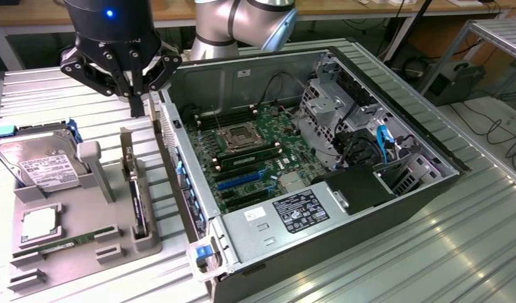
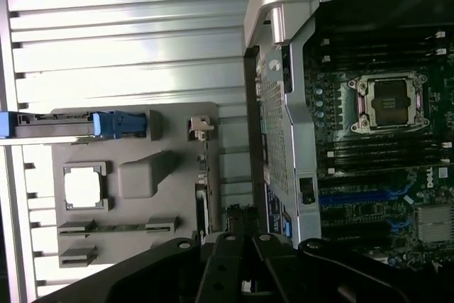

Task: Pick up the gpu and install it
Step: 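Reach for the gpu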

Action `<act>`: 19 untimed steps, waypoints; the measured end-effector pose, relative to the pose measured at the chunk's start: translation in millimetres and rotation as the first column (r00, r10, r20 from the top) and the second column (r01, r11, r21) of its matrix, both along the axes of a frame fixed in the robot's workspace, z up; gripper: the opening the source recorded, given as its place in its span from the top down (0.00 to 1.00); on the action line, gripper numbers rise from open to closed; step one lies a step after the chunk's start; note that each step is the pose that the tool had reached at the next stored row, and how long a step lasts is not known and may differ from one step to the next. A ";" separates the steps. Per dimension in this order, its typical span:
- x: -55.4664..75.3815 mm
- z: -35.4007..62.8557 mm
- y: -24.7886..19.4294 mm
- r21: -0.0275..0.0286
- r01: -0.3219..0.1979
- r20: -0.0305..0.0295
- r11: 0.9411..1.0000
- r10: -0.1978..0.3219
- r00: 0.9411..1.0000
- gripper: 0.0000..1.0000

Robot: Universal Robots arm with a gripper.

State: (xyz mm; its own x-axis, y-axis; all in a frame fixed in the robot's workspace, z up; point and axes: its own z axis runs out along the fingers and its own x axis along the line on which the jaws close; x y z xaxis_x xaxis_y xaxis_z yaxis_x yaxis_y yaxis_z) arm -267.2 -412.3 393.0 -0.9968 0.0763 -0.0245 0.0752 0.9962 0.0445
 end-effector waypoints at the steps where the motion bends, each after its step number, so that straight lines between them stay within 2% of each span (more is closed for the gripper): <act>1: -0.1 0.0 -0.5 0.000 0.000 0.000 1.000 0.000 1.000 0.89; 19: -1.8 -0.7 -3.4 0.000 0.000 0.000 1.000 0.000 1.000 0.89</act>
